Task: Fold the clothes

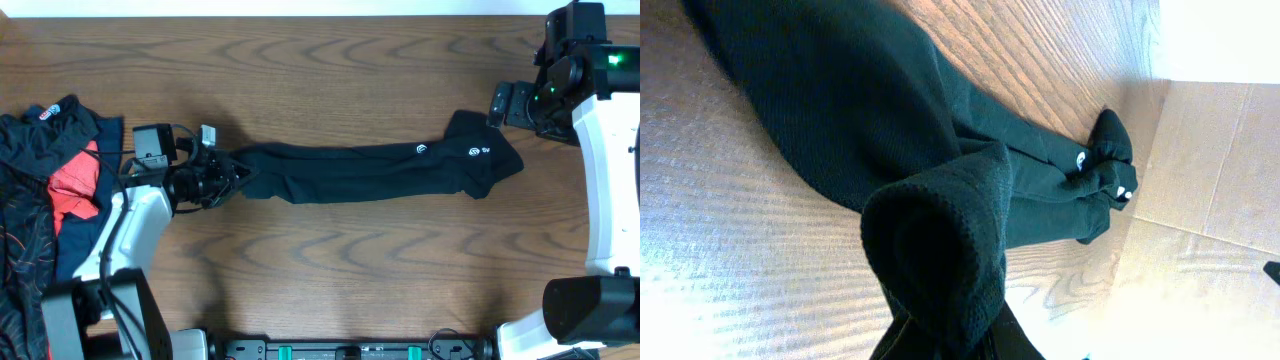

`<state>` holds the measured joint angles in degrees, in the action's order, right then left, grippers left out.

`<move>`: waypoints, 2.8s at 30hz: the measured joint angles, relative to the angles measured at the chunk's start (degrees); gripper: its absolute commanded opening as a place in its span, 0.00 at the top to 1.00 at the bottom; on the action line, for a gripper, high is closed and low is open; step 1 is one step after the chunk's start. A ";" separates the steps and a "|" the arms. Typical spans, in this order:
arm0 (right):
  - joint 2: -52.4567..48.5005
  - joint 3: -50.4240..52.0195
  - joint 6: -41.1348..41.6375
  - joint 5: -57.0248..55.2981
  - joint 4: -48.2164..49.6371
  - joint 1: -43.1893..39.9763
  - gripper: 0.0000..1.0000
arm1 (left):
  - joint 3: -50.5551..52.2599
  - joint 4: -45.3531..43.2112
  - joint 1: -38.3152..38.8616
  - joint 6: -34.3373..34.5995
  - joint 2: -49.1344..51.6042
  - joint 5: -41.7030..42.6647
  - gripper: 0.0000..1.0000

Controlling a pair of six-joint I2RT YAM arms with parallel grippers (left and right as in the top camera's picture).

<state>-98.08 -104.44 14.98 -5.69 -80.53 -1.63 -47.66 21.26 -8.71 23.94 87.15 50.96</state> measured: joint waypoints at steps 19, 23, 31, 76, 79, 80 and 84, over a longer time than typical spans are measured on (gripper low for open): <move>0.00 0.00 -0.20 0.39 -2.10 0.00 0.01 | -6.43 10.34 17.03 0.02 -0.90 -14.23 0.94; 0.00 0.00 -0.20 0.57 -2.49 0.00 0.01 | -11.17 13.40 20.44 0.00 -0.90 -19.26 0.94; 0.00 0.00 -0.22 0.76 -3.04 0.00 0.01 | -14.34 13.51 24.28 0.04 -0.92 -23.56 0.94; 0.00 0.00 -0.57 1.42 -5.25 0.00 0.01 | -23.17 -5.42 43.04 4.52 19.04 -23.89 0.41; 0.00 0.00 -0.59 1.42 -5.35 0.00 0.01 | -25.14 -6.49 44.26 4.42 19.04 -23.89 0.35; 0.00 0.00 -0.57 1.42 -5.35 0.00 0.01 | -25.49 -7.02 44.72 4.55 19.04 -23.80 0.34; 0.00 0.00 -0.59 1.42 -5.42 0.00 0.01 | -25.66 -7.85 46.27 4.55 19.04 -23.74 0.30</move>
<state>-98.08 -104.44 14.39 -4.27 -85.95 -1.63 -73.32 13.41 37.56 28.49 106.19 27.22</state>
